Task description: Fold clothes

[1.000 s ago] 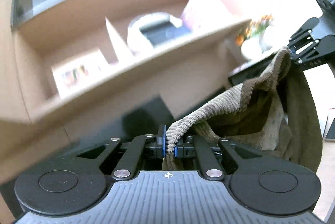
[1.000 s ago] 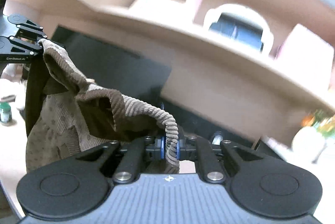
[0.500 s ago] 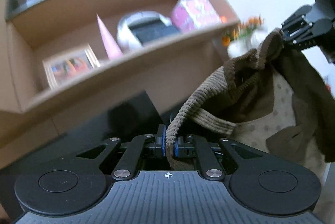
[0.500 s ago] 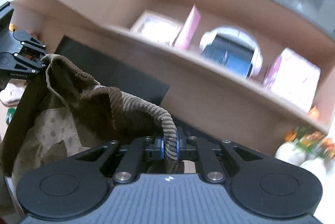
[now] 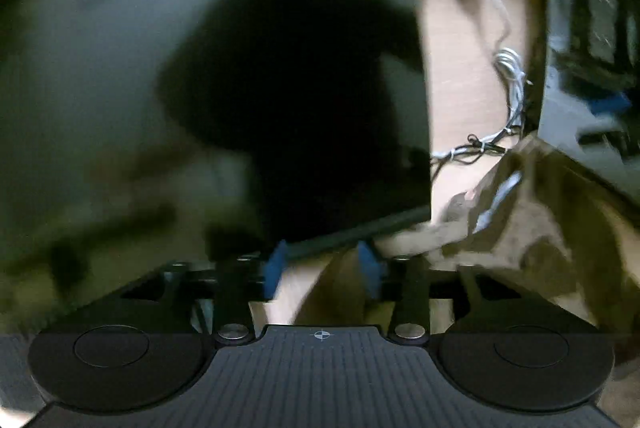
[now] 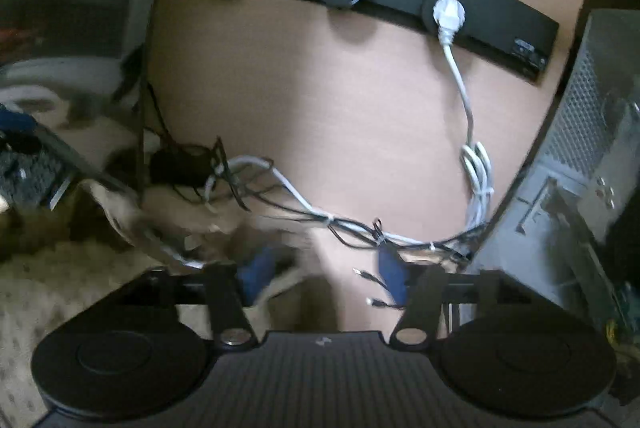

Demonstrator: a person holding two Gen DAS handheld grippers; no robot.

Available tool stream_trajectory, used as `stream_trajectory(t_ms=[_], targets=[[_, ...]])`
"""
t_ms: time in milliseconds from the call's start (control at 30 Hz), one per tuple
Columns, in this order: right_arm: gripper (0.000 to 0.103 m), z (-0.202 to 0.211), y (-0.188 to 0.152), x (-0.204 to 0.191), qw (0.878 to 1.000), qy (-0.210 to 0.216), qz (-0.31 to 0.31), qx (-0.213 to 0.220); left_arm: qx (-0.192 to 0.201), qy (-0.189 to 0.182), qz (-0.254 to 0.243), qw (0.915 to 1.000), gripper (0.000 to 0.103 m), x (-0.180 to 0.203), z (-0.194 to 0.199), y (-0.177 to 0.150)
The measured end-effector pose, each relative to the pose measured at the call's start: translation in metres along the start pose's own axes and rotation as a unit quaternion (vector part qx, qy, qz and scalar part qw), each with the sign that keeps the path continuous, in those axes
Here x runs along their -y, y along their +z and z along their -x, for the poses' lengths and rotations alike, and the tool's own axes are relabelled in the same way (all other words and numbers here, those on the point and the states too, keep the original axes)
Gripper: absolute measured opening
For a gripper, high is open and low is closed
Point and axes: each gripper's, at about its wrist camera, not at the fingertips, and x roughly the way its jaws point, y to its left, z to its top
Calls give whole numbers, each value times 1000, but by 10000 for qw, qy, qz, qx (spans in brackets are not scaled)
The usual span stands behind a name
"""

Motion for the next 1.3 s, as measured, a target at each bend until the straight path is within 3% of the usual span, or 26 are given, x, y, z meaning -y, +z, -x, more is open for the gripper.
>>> stream_trajectory(t_ms=[67, 200, 233, 333, 467, 633, 700, 933, 1167, 1267, 1300], targets=[[75, -1, -6, 4, 9999, 50, -120, -89, -210, -223, 392, 9988, 55, -13, -2, -11], [75, 4, -10, 2, 9986, 171, -424, -250, -479, -1119, 548, 9910, 77, -8, 1, -25], [77, 11, -16, -2, 9976, 303, -548, -284, -548, -1357, 521, 9879, 82, -2, 2, -30], [77, 27, -36, -28, 9887, 933, -1065, -493, -787, -1962, 318, 9769, 85, 22, 1, -47], [77, 37, -70, -80, 9688, 1712, -1583, -840, -1085, -2056, 361, 9719, 86, 41, -5, -81], [80, 41, -111, -130, 9566, 1914, -1920, -1066, -1489, -2046, 937, 9629, 86, 36, -11, -116], [81, 38, -123, -131, 9439, 1974, -2317, -1284, -1444, -2038, 1042, 9627, 87, 37, -7, -127], [82, 35, -142, -103, 9033, 2236, -3408, -1338, -1452, -2101, 1316, 9578, 85, 31, 8, -143], [82, 64, -151, -103, 9325, 2226, -2356, -1595, -1700, -2460, 1570, 9412, 86, 40, 30, -160], [82, 77, -156, -101, 9440, 2221, -1781, -1670, -1896, -2587, 1844, 9291, 87, 49, 41, -168], [82, 80, -157, -101, 9485, 2187, -1589, -1650, -2018, -2699, 1986, 9203, 87, 51, 42, -169]])
